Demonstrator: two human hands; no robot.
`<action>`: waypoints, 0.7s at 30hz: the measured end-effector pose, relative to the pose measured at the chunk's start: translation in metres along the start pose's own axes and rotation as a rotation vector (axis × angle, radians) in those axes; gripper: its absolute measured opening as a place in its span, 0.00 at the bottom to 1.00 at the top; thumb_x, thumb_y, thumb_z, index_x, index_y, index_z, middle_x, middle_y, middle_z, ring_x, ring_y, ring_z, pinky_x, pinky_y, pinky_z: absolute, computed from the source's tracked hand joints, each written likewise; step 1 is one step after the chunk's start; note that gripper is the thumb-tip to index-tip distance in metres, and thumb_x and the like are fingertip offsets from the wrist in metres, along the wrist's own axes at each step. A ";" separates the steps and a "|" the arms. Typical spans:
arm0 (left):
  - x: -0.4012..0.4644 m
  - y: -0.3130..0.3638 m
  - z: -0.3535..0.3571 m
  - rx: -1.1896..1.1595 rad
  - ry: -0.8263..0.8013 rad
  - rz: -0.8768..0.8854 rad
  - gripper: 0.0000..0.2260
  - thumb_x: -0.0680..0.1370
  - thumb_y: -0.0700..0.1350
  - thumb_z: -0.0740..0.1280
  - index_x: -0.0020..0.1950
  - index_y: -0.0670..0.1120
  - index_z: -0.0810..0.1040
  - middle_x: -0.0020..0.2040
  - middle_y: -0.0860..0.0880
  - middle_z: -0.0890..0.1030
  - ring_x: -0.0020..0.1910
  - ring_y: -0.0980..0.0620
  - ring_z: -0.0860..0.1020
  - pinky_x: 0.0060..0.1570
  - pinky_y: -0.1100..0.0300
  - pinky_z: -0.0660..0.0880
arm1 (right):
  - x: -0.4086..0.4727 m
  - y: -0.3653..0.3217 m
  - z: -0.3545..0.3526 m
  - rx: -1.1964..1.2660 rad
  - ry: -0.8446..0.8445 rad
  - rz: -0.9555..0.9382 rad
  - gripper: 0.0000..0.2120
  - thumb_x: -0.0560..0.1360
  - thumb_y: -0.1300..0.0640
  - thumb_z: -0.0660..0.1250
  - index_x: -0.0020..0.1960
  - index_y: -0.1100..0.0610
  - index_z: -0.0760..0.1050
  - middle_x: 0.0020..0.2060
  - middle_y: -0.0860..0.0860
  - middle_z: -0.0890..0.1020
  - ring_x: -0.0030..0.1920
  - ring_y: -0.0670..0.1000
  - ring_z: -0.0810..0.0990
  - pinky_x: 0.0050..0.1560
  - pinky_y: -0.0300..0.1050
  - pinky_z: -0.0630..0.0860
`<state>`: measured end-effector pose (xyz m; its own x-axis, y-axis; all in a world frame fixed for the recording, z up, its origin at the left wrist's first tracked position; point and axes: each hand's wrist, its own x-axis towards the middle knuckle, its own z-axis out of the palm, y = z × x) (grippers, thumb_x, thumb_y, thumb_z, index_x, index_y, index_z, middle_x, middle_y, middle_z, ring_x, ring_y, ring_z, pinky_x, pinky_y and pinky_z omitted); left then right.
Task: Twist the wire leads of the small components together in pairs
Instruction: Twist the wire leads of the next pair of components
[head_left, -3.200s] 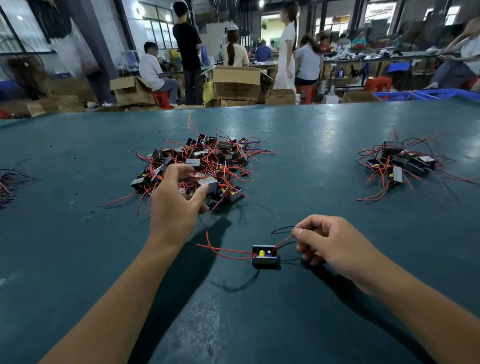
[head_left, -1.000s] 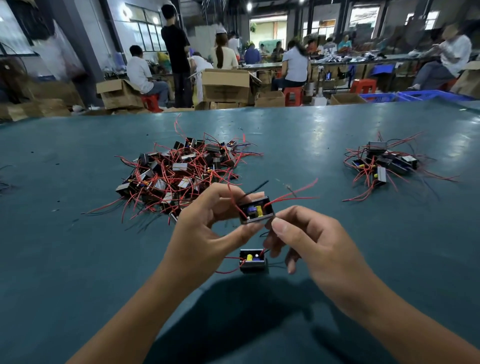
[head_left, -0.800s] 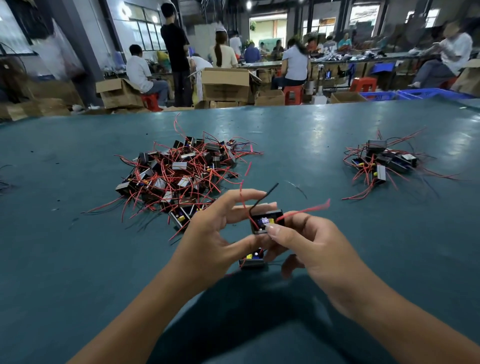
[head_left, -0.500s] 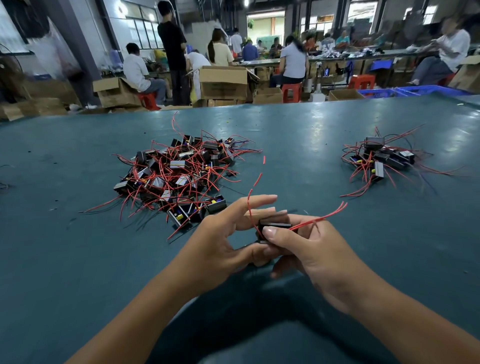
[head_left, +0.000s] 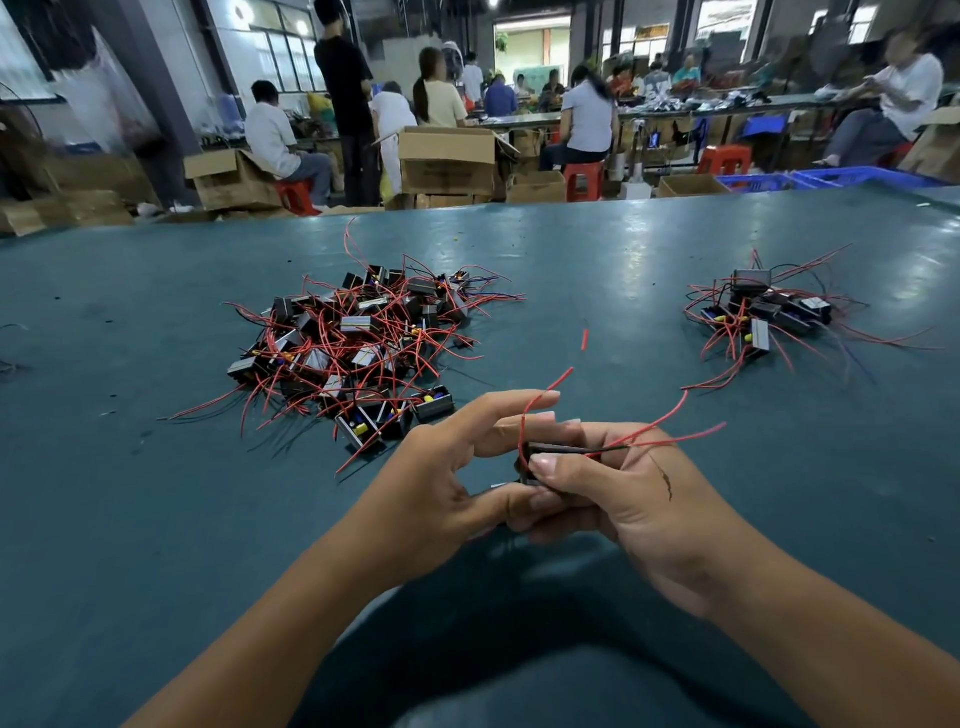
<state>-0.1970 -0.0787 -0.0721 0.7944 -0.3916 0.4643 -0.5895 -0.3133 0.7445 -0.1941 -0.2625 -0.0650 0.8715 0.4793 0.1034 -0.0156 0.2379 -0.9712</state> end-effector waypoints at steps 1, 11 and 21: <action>0.000 0.000 0.000 0.016 0.000 0.008 0.25 0.76 0.46 0.73 0.72 0.50 0.70 0.64 0.55 0.81 0.67 0.57 0.76 0.66 0.63 0.70 | 0.000 0.000 0.000 0.013 0.002 0.002 0.09 0.71 0.59 0.69 0.49 0.62 0.83 0.35 0.59 0.80 0.35 0.55 0.83 0.35 0.44 0.80; 0.004 -0.007 -0.004 0.224 0.081 0.084 0.15 0.74 0.50 0.74 0.58 0.46 0.81 0.55 0.55 0.83 0.56 0.52 0.80 0.53 0.59 0.74 | 0.000 -0.001 -0.001 0.009 0.021 0.059 0.08 0.73 0.60 0.67 0.47 0.65 0.78 0.35 0.61 0.83 0.38 0.58 0.85 0.36 0.43 0.80; 0.004 -0.002 -0.001 0.211 0.254 0.168 0.07 0.78 0.49 0.69 0.46 0.46 0.78 0.43 0.54 0.77 0.42 0.52 0.75 0.40 0.53 0.72 | 0.004 -0.001 -0.003 -0.065 0.190 0.015 0.05 0.76 0.69 0.65 0.48 0.72 0.75 0.34 0.62 0.83 0.33 0.62 0.84 0.33 0.47 0.83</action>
<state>-0.1931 -0.0791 -0.0713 0.6791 -0.2341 0.6958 -0.7112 -0.4446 0.5446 -0.1892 -0.2630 -0.0644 0.9484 0.3128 0.0528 -0.0025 0.1737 -0.9848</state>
